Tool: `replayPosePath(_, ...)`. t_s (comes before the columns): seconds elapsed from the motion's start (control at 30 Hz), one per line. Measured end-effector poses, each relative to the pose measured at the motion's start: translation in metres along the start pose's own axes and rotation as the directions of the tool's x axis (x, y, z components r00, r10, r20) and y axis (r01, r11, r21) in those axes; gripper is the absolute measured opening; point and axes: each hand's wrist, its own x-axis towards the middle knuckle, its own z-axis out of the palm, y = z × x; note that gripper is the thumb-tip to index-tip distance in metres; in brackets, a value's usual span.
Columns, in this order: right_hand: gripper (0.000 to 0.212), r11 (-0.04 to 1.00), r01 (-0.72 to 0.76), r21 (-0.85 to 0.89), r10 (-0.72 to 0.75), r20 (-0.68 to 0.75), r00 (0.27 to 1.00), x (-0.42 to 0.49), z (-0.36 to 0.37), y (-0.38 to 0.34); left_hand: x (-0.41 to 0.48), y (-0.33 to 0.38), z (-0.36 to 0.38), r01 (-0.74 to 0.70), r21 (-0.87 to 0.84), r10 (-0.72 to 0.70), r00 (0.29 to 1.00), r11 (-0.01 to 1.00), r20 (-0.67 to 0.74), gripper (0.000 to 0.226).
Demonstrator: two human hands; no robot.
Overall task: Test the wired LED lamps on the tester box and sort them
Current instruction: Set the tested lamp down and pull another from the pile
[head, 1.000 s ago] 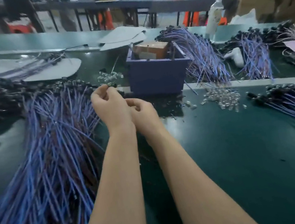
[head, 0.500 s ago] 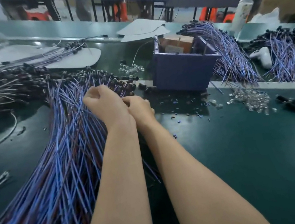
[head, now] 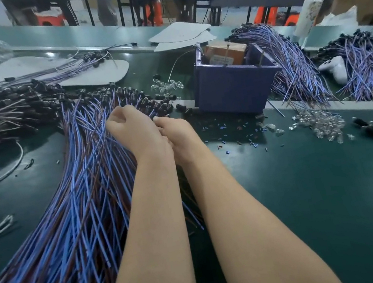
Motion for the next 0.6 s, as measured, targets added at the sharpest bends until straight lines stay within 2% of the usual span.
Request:
replayPosePath(0.17, 0.013, 1.0, 0.002, -0.016, -0.002, -0.033, 0.999, -0.005, 0.01, 0.003, 0.002, -0.004, -0.003, 0.036, 0.036, -0.035, 0.999, 0.999, -0.023, 0.018)
replayPosePath(0.27, 0.011, 0.996, -0.04, 0.074, 0.043, -0.047, 0.998, -0.002, 0.012, 0.003, 0.003, -0.004, -0.003, 0.049, 0.049, -0.049, 0.999, 0.998, -0.007, 0.015)
replayPosePath(0.37, 0.018, 0.998, -0.036, 0.044, 0.036, -0.018, 0.999, -0.003, 0.014, -0.001, 0.002, -0.002, -0.003, 0.056, 0.08, -0.057, 0.998, 0.995, 0.004, 0.015)
replayPosePath(0.47, 0.016, 0.999, -0.033, -0.001, 0.033, 0.017, 0.999, 0.0, 0.014, 0.001, 0.001, 0.001, -0.003, 0.055, 0.068, -0.056, 0.998, 0.996, 0.004, 0.016)
replayPosePath(0.6, 0.025, 0.992, -0.095, 0.082, 0.093, 0.028, 0.995, 0.002, 0.016, 0.004, 0.0, 0.0, -0.003, 0.018, 0.061, -0.018, 1.0, 0.998, -0.003, 0.017)
